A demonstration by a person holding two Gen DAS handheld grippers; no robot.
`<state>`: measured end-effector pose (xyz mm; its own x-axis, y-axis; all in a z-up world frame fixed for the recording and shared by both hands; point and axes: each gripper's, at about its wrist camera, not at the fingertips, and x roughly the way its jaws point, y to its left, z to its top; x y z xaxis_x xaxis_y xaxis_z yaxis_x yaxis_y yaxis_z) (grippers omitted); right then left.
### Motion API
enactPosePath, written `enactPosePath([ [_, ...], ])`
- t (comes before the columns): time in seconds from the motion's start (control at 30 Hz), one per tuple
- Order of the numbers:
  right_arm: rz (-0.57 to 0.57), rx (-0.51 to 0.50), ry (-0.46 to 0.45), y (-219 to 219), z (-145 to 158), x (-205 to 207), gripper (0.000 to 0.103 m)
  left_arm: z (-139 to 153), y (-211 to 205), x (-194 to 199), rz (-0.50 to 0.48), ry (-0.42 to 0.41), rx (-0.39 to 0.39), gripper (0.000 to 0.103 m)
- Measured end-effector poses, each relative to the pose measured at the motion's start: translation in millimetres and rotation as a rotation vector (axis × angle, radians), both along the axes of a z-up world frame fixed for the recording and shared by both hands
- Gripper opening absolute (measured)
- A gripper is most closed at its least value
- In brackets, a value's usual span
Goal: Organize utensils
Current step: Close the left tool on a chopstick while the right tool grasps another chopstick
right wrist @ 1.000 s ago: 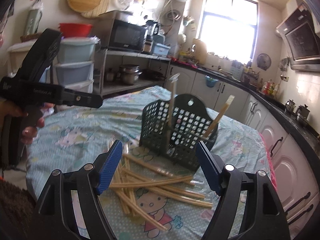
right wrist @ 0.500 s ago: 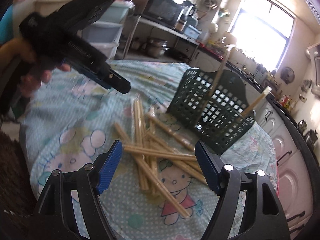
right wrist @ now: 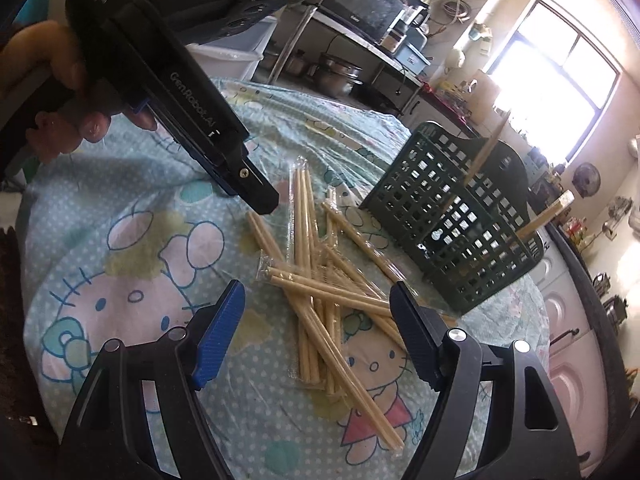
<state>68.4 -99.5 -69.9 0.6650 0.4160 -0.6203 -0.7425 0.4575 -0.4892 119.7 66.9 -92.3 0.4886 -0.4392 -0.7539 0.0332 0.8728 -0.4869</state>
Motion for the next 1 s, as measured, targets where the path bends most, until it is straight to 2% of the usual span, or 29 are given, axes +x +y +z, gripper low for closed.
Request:
enactPosePath([
  [0.13, 0.014, -0.044, -0.03, 11, -7, 1, 0.065, -4, 1, 2, -0.002, 0.004, 0.002, 0.033],
  [0.27, 0.027, -0.078, -0.051, 20, -15, 1, 0.057, -7, 3, 3, 0.004, 0.008, 0.01, 0.02],
  [0.4, 0.04, -0.103, -0.069, 27, -20, 4, 0.041, -9, 7, 3, 0.009, 0.01, 0.01, 0.013],
  [0.53, 0.056, -0.116, -0.083, 33, -22, 4, 0.025, -9, 9, 4, 0.008, 0.007, 0.01, 0.011],
  [0.57, 0.064, -0.116, -0.084, 34, -22, 4, 0.024, -9, 9, 4, 0.007, 0.006, 0.013, 0.01],
  [0.63, 0.073, -0.104, -0.102, 34, -20, 2, 0.017, -9, 10, 4, 0.005, 0.005, 0.014, 0.009],
  [0.7, 0.077, -0.09, -0.122, 34, -16, 1, 0.015, -9, 10, 3, 0.003, 0.005, 0.009, 0.008],
  [1.0, -0.002, 0.089, -0.134, 11, 25, 10, 0.011, 13, 13, -3, -0.01, -0.037, -0.036, 0.004],
])
